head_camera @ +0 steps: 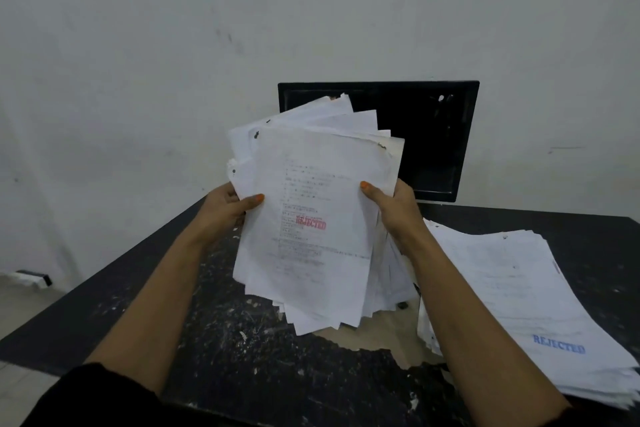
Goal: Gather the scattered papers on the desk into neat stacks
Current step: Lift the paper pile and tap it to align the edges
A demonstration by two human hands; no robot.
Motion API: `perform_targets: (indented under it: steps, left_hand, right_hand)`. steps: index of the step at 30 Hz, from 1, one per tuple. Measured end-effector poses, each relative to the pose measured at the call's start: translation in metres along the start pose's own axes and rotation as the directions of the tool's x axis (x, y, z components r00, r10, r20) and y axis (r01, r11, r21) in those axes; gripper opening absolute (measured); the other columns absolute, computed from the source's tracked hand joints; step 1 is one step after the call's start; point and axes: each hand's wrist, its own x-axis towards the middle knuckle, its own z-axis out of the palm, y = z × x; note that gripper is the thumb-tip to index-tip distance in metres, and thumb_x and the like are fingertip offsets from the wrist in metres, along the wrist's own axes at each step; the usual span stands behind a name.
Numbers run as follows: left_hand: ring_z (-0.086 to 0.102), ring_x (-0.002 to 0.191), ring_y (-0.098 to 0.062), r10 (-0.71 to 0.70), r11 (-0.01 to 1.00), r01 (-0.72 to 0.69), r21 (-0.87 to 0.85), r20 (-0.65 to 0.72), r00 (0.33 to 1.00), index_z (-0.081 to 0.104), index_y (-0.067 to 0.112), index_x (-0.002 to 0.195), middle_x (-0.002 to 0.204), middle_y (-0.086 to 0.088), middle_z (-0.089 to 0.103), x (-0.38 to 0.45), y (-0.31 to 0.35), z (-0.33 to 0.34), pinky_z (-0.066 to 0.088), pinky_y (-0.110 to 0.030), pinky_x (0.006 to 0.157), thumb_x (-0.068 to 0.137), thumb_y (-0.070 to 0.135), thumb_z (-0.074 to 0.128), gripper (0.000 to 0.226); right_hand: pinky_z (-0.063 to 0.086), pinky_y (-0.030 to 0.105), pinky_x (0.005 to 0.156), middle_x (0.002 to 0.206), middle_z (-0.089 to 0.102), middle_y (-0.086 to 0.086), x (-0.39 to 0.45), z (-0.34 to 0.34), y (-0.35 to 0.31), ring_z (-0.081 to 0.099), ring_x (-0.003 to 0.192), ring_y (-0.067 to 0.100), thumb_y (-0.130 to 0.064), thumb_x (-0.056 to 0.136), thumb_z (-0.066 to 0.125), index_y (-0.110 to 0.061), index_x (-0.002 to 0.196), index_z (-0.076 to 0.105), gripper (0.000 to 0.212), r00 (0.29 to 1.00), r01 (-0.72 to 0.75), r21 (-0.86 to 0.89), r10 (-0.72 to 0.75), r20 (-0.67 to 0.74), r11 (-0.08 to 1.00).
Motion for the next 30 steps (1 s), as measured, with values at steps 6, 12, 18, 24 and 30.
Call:
perform_targets:
  steps: [6, 12, 18, 24, 30]
  left_hand:
    - [0.066, 0.089, -0.002, 0.125, 0.992, -0.126, -0.019, -0.051, 0.991, 0.052, 0.023, 0.123, 0.104, 0.017, 0.064, -0.001, 0.014, 0.013, 0.056, -0.02, 0.067, 0.09, 0.021, 0.066, 0.036]
    - [0.065, 0.096, -0.01, 0.304, 0.952, -0.299, 0.065, -0.077, 0.95, 0.051, 0.011, 0.131, 0.116, 0.002, 0.064, 0.014, 0.056, 0.01, 0.056, -0.02, 0.072, 0.09, 0.016, 0.067, 0.044]
    - [0.062, 0.109, -0.019, 0.336, 0.938, -0.333, 0.097, -0.016, 0.942, 0.05, 0.015, 0.13, 0.126, -0.005, 0.061, 0.012, 0.065, 0.017, 0.056, -0.04, 0.089, 0.087, 0.026, 0.071, 0.049]
    - [0.063, 0.105, -0.016, 0.253, 0.966, -0.249, 0.076, -0.056, 0.966, 0.053, 0.014, 0.131, 0.122, -0.002, 0.063, 0.01, 0.052, 0.013, 0.056, -0.032, 0.083, 0.082, 0.032, 0.075, 0.057]
    - [0.071, 0.077, -0.001, 0.139, 0.989, -0.142, -0.05, -0.064, 0.988, 0.061, 0.009, 0.119, 0.101, 0.005, 0.069, 0.001, 0.029, 0.015, 0.055, -0.015, 0.061, 0.086, 0.023, 0.071, 0.038]
  right_hand:
    - [0.056, 0.022, 0.082, 0.114, 0.066, -0.006, -0.001, 0.011, -0.009, 0.064, 0.102, 0.007, -0.019, 0.092, 0.065, -0.012, 0.132, 0.054, 0.042, 0.992, 0.121, 0.005, -0.121, -0.029, 0.993]
    - [0.055, 0.019, 0.081, 0.119, 0.062, -0.002, 0.011, 0.017, -0.03, 0.062, 0.106, 0.006, -0.016, 0.088, 0.069, -0.011, 0.135, 0.049, 0.051, 0.969, 0.239, 0.015, -0.237, -0.075, 0.971]
    - [0.057, 0.021, 0.075, 0.111, 0.061, -0.003, 0.012, 0.023, -0.038, 0.064, 0.097, 0.007, -0.017, 0.086, 0.072, -0.015, 0.122, 0.049, 0.043, 0.953, 0.287, -0.014, -0.287, -0.092, 0.958]
    - [0.056, 0.018, 0.07, 0.109, 0.062, -0.005, 0.01, 0.017, -0.025, 0.063, 0.095, 0.006, -0.015, 0.085, 0.072, -0.019, 0.122, 0.051, 0.043, 0.976, 0.213, -0.059, -0.214, -0.025, 0.975]
    - [0.058, 0.026, 0.073, 0.101, 0.069, -0.001, 0.008, 0.016, -0.015, 0.068, 0.091, 0.014, -0.017, 0.087, 0.07, -0.016, 0.11, 0.063, 0.024, 0.993, 0.099, 0.068, -0.094, -0.07, 0.993]
